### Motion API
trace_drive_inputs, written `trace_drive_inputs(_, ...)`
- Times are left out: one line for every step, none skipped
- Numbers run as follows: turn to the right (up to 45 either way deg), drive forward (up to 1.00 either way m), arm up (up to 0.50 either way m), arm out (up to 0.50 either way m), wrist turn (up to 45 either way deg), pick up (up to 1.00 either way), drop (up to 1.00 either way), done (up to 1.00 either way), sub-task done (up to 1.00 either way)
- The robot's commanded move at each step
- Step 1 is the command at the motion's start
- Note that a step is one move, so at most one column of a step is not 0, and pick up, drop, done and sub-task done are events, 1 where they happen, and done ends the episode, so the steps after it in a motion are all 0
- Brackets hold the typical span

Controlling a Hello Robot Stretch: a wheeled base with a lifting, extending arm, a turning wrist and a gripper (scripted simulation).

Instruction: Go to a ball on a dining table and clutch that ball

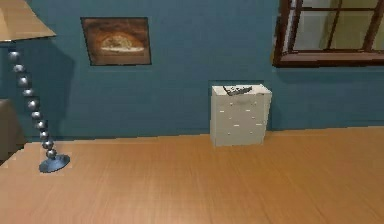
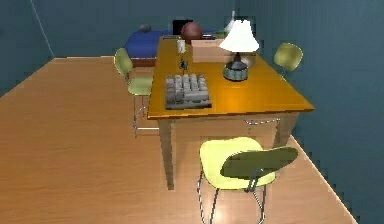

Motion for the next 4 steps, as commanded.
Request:
trace_drive_inputs(36.0, 0.0, 0.0, 0.0, 0.0, 0.0, 0.0, 0.0, 0.0)
trace_drive_inputs(0.0, 0.95, 0.0, 0.0, 0.0, 0.0, 0.0, 0.0, 0.0)
trace_drive_inputs(45.0, 0.0, 0.0, 0.0, 0.0, 0.0, 0.0, 0.0, 0.0)
trace_drive_inputs(15.0, 0.0, 0.0, 0.0, 0.0, 0.0, 0.0, 0.0, 0.0)
